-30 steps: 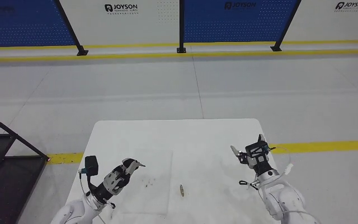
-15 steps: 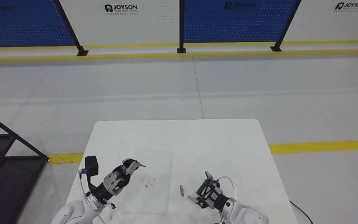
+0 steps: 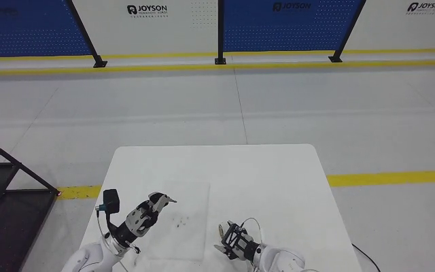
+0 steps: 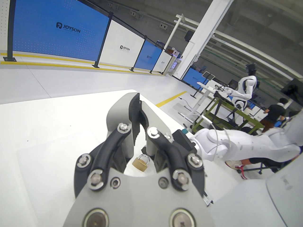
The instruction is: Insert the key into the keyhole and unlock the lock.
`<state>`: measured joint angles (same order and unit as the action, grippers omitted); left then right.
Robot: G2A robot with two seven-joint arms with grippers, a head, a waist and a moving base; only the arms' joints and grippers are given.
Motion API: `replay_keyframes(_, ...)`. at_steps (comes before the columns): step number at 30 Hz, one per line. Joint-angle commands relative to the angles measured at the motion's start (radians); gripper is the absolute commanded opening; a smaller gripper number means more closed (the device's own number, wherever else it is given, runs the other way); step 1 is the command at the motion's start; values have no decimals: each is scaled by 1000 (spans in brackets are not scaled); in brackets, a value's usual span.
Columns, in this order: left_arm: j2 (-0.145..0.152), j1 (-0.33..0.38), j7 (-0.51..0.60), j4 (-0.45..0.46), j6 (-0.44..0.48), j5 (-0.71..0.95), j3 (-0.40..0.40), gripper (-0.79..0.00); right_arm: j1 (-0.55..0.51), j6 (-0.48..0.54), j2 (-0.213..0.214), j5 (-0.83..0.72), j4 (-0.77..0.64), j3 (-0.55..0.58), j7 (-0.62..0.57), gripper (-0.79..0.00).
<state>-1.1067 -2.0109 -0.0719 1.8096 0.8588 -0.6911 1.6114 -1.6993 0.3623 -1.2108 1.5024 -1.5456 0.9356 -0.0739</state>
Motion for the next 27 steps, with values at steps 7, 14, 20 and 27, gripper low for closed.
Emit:
replay_keyframes(7, 0, 0, 0, 0, 0, 0, 0, -785, 32, -38, -8, -11, 26, -28, 6, -554)
replay_keyframes(14, 0, 0, 0, 0, 0, 0, 0, -785, 56, -76, -14, -40, 44, -33, -5, -785)
replay_keyframes(20, -1, 6, -9, 3, -14, 4, 1, -785, 47, -29, -5, -175, 5, 33, 42, -785)
replay_keyframes(27, -14, 17, -135, -14, 2, 54, -34, -785, 25, 104, 15, -412, -63, 153, 74, -785)
